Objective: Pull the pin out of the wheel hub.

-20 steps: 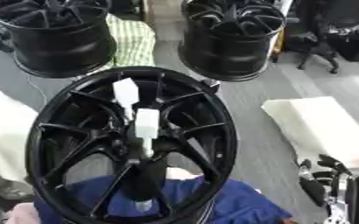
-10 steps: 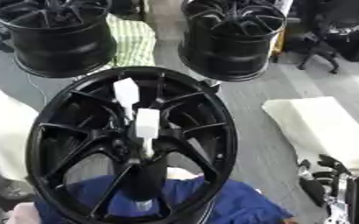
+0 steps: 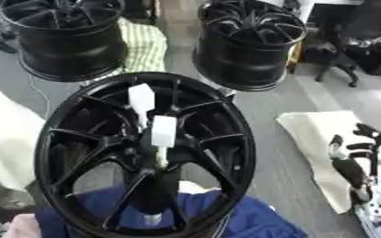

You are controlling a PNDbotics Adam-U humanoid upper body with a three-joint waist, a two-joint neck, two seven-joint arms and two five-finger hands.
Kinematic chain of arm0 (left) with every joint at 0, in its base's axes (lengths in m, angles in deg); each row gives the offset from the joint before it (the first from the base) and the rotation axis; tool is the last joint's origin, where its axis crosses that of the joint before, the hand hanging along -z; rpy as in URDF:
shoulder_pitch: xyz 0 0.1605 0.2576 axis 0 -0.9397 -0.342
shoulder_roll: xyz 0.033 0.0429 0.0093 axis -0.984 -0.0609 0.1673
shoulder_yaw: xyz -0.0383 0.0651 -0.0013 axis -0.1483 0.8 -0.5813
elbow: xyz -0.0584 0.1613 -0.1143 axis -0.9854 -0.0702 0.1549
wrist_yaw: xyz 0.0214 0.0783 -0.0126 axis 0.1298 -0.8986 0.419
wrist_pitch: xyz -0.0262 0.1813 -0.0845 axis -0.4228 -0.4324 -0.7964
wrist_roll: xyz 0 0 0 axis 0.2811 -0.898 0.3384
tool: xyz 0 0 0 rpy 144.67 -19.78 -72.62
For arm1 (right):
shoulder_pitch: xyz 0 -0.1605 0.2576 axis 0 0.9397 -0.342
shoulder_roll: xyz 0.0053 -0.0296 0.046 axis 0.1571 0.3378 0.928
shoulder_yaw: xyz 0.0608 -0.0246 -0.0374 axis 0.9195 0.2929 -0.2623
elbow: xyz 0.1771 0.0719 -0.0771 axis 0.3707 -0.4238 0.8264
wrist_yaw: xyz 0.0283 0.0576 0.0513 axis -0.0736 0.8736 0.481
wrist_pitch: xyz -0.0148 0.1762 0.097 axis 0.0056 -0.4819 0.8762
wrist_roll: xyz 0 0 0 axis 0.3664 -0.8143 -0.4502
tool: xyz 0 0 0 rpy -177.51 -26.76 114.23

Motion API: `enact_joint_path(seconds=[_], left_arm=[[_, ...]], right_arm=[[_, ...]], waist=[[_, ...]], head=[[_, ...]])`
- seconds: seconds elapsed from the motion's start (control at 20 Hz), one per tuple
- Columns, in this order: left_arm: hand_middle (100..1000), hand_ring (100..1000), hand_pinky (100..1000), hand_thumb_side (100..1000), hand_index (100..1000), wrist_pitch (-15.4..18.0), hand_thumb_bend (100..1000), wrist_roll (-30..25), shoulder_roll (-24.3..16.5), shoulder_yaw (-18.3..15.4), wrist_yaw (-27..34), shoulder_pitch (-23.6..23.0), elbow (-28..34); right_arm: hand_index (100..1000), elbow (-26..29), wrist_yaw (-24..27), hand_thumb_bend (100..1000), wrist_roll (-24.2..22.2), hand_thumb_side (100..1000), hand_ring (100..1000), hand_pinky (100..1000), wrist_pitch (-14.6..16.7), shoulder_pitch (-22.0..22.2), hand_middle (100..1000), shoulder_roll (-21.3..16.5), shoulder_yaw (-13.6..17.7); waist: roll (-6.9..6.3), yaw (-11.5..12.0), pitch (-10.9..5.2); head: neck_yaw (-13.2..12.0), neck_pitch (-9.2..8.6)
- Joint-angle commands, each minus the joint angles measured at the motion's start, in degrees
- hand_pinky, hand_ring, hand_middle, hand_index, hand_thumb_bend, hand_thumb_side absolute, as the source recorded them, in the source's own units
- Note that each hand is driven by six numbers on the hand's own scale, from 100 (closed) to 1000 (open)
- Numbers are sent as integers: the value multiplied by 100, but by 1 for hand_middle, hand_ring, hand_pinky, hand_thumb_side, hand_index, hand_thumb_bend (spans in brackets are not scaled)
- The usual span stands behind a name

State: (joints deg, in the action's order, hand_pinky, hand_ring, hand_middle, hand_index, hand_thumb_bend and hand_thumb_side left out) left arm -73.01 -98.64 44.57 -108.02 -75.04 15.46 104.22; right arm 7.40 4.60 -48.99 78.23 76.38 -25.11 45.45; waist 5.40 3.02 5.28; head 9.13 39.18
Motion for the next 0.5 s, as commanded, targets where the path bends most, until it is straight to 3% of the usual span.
enact_joint_path(seconds=[0.05, 0.25, 0.5], left_arm=[[540, 616, 576, 627, 875, -2, 462, -63, -167, 26, -69, 57, 107], [542, 618, 577, 631, 873, -12, 429, -112, -201, 38, -84, 55, 106], [542, 619, 578, 648, 870, -38, 402, -167, -190, 61, -68, 44, 99]], right_arm=[[863, 583, -316, 242, -292, 255, 631, 602, 118, -273, 760, -652, -383], [899, 1000, -683, 283, -658, 278, 703, 659, 137, -754, 811, -1248, -976], [919, 765, -1175, 312, -1151, 295, 758, 702, 512, -1534, 851, -2049, -1776]], waist=[[12, 27, -57], [63, 90, -64], [62, 123, -70]], head=[[-14, -9], [9, 10], [42, 30]])
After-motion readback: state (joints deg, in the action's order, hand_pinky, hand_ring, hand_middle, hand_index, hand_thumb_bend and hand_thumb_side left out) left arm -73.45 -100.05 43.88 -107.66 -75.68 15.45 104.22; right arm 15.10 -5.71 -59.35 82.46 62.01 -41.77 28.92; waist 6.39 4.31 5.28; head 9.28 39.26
